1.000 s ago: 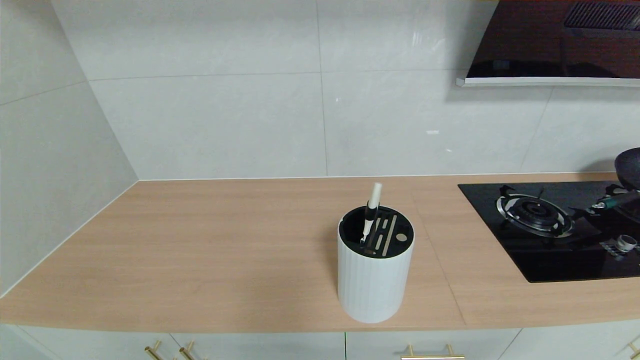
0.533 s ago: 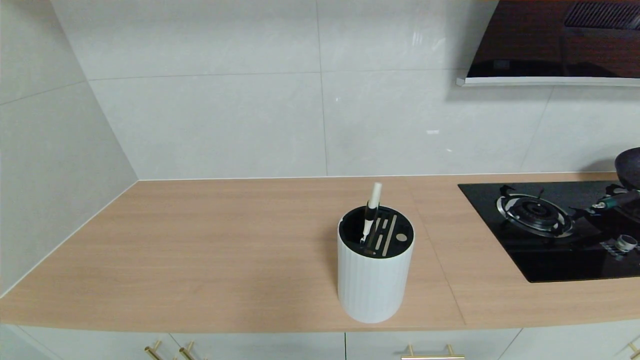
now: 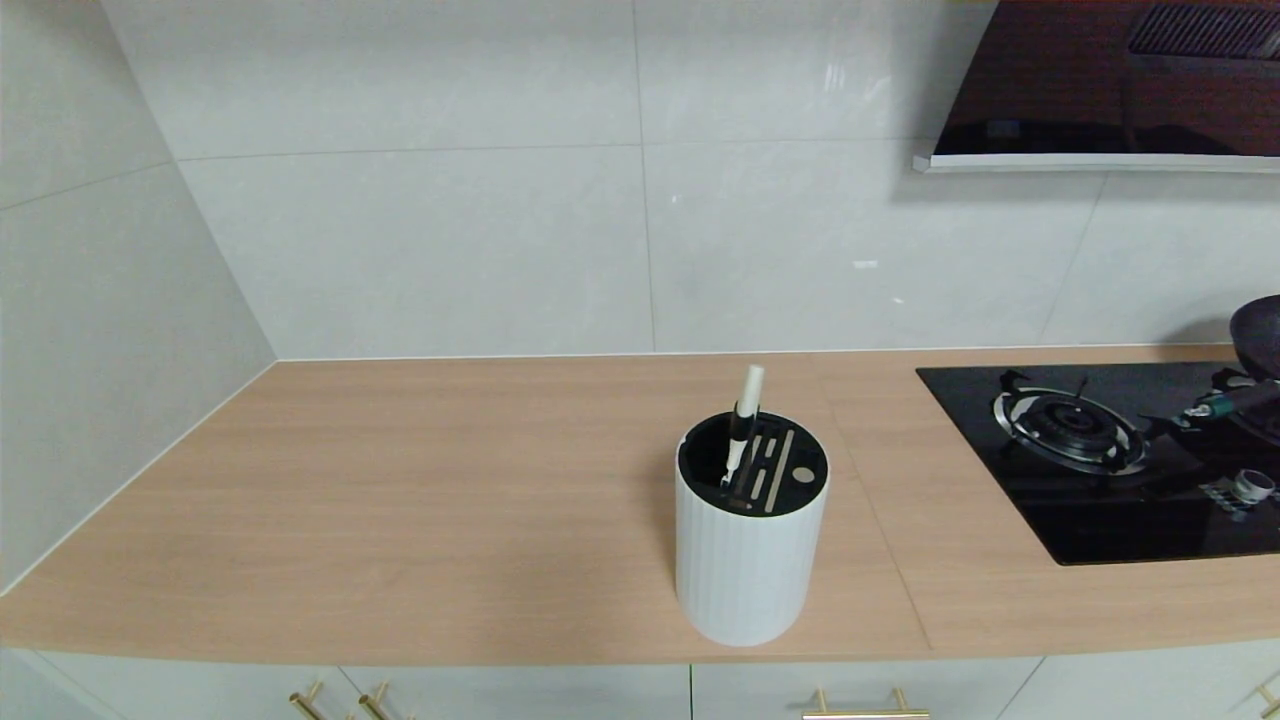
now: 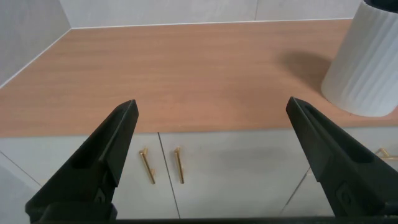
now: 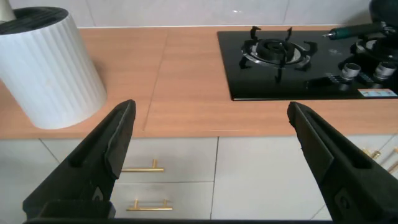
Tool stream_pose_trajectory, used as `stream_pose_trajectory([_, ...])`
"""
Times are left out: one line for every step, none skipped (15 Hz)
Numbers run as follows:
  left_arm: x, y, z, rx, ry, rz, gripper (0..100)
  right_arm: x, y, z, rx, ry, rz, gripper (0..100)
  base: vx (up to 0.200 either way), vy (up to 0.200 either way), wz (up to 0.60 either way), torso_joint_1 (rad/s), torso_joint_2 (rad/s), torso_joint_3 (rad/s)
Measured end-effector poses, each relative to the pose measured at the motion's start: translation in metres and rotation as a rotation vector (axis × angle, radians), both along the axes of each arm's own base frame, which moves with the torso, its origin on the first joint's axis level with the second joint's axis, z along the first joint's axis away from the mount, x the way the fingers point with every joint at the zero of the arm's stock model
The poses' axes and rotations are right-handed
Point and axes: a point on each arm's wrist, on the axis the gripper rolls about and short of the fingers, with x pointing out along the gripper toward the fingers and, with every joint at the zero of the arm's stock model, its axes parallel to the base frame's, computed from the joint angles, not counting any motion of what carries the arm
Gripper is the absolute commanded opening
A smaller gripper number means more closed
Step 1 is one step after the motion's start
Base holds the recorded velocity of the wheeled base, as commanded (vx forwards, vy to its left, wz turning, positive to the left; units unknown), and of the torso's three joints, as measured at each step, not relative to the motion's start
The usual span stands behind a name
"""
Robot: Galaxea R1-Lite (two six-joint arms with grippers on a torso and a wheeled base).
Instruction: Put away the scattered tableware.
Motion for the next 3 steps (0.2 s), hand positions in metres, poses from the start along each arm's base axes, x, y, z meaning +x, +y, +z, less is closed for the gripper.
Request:
stream_pose_trajectory([0.0,0.0,0.0,0.0,0.0,0.0,100,0.0,0.0001,-0.0001,0.0,0.001,0.005,100,0.0,0.0,0.0,0.0,0.0,0.0])
stream_pose_trajectory([0.0,0.0,0.0,0.0,0.0,0.0,100,0.0,0.0001,-0.0001,0.001,0.002,0.006,100,0.0,0.0,0.0,0.0,0.0,0.0])
stream_pose_trajectory([0.0,0.0,0.0,0.0,0.0,0.0,100,0.0,0.0001,-0.0001,0.002,0.002,0.006,100,0.0,0.0,0.0,0.0,0.0,0.0])
